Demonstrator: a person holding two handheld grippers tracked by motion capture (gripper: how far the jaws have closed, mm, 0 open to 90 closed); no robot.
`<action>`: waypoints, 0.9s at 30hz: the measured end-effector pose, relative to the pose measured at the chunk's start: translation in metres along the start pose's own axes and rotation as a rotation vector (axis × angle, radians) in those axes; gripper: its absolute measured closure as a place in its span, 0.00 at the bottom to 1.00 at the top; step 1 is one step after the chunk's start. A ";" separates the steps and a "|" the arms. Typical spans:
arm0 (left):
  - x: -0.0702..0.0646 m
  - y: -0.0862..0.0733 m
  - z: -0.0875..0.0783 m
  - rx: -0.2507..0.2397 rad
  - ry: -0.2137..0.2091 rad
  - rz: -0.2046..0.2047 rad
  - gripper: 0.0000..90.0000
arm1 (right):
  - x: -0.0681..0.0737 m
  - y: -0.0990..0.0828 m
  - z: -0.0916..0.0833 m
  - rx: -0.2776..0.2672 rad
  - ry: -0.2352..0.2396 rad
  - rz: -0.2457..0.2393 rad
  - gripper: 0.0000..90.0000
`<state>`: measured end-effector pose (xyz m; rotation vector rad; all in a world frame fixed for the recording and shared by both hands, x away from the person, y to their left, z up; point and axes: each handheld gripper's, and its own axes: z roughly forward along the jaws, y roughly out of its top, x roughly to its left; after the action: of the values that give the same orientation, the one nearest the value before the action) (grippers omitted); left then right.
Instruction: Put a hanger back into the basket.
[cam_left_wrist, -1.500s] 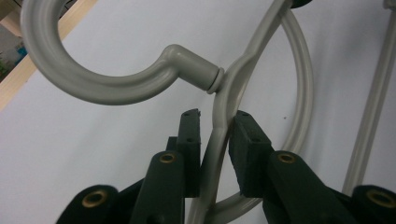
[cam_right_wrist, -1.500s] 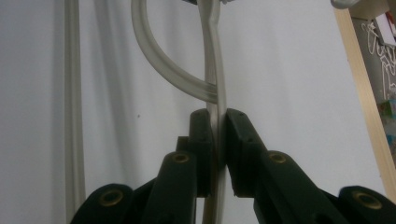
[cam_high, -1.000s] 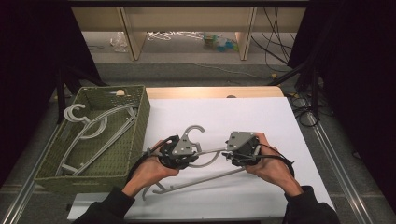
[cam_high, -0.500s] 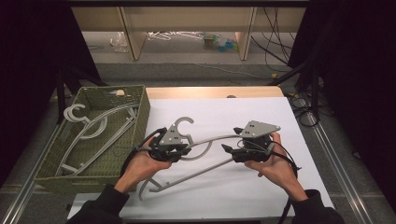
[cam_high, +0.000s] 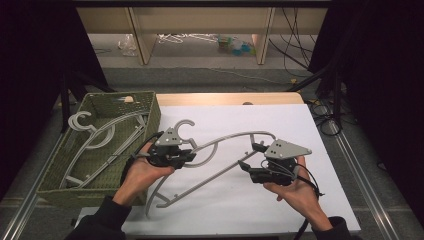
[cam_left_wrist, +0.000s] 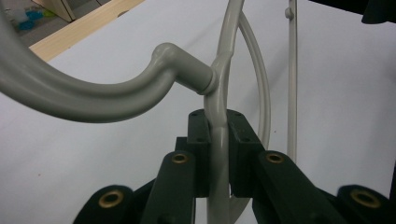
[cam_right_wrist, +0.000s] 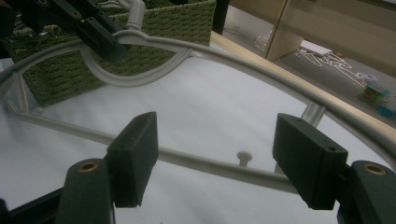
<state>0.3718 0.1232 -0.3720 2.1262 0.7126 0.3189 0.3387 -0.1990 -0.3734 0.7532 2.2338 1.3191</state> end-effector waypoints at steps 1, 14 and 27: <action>0.000 0.000 0.000 0.000 0.000 0.000 0.90 | 0.000 0.000 0.000 0.000 0.000 0.000 0.36; -0.001 -0.005 -0.013 -0.022 -0.026 -0.047 0.90 | 0.008 -0.022 -0.004 -0.011 0.020 0.028 0.33; -0.001 0.009 -0.042 -0.022 0.007 -0.030 0.90 | 0.017 -0.039 -0.005 -0.016 0.055 0.021 0.32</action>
<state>0.3555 0.1454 -0.3394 2.0921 0.7413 0.3168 0.3138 -0.2069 -0.4075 0.7445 2.2611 1.3817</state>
